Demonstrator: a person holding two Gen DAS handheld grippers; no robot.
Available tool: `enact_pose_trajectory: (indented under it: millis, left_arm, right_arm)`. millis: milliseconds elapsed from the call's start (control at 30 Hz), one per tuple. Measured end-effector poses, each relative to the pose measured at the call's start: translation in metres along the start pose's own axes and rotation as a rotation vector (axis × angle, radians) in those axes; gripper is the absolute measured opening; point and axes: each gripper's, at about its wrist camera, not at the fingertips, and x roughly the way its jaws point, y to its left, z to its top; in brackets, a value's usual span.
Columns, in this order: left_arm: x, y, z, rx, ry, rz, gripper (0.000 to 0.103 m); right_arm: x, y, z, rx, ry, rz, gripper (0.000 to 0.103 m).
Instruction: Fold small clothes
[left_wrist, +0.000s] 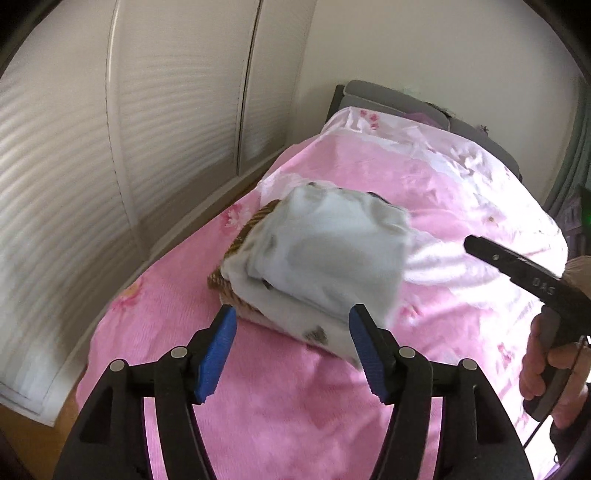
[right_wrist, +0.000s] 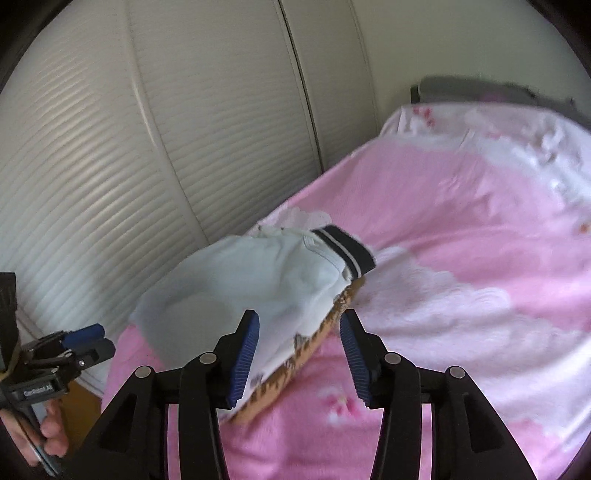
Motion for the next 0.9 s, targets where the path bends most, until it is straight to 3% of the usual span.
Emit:
enact_pose_trajectory:
  millis: [133,300,433,567,700,900]
  left_arm:
    - [-0.051,-0.037,-0.023,0.039,-0.056,0.003,0.072]
    - [-0.113,-0.095,-0.061,0.093,-0.111,-0.014,0.083]
    - [-0.153,-0.141,-0.093,0.144,-0.144,-0.015,0.088]
    - [-0.185,-0.188,-0.122,0.184,-0.159,-0.01,0.089]
    - [-0.211,-0.227,-0.144,0.192,-0.181,-0.038,0.097]
    - [-0.246,-0.294,-0.176,0.252,-0.213,-0.099,0.099]
  right_arm:
    - [-0.06,0.011,-0.017,-0.045,-0.074,-0.039,0.063]
    - [-0.152,0.023,-0.059,-0.102,-0.108,-0.098,0.065]
    - [-0.215,0.019,-0.095,-0.071,-0.127,-0.161,0.075]
    - [-0.283,0.0,-0.133,0.0,-0.159,-0.227,0.083]
    - [-0.346,-0.024,-0.166,0.056,-0.174,-0.322,0.084]
    - [-0.439,-0.058,-0.213,0.128,-0.198,-0.475,0.086]
